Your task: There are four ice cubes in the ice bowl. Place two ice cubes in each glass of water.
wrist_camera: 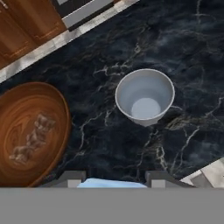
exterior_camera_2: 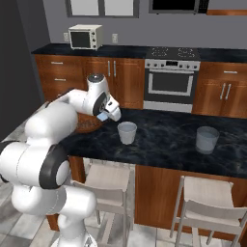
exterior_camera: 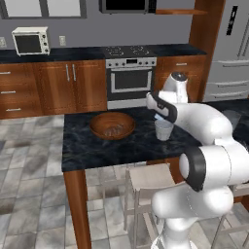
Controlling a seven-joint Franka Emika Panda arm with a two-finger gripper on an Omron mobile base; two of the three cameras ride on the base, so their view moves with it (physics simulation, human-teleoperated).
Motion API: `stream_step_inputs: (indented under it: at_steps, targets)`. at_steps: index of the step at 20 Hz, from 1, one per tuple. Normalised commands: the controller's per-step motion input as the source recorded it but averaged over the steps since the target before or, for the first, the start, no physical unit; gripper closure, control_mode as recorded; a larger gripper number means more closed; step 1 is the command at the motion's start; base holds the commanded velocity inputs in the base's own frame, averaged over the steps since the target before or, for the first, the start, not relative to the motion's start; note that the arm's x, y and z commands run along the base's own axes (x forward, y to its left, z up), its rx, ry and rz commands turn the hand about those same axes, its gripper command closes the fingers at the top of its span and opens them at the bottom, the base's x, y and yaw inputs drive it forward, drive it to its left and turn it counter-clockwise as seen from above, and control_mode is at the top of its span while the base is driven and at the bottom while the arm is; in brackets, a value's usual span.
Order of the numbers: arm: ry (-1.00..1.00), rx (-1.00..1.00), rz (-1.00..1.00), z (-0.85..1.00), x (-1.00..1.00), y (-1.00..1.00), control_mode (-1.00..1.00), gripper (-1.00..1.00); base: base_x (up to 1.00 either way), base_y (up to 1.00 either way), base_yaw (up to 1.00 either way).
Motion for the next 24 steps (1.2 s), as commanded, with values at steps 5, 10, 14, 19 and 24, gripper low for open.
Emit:
stream_step_inputs:
  at_steps: [5,10,14,19,24]
  targets:
    - [0.16,-0.07,-0.01,0.05,0.0,-0.61,-1.0,1.0,0.0,0.0,0.0]
    - [0.05,-0.15,-0.02,-0.14,0.11,-0.25,-1.0,1.0,0.0,0.0,0.0]
    - [0.02,-0.15,-0.02,-0.33,0.06,-0.03,-1.0,1.0,0.0,0.0,0.0]
    - [0.01,-0.03,-0.02,-0.32,0.23,0.0,-1.0,1.0,0.0,0.0,0.0]
    - [0.0,0.0,0.0,-0.17,0.34,0.0,-1.0,1.0,0.0,0.0,0.0]
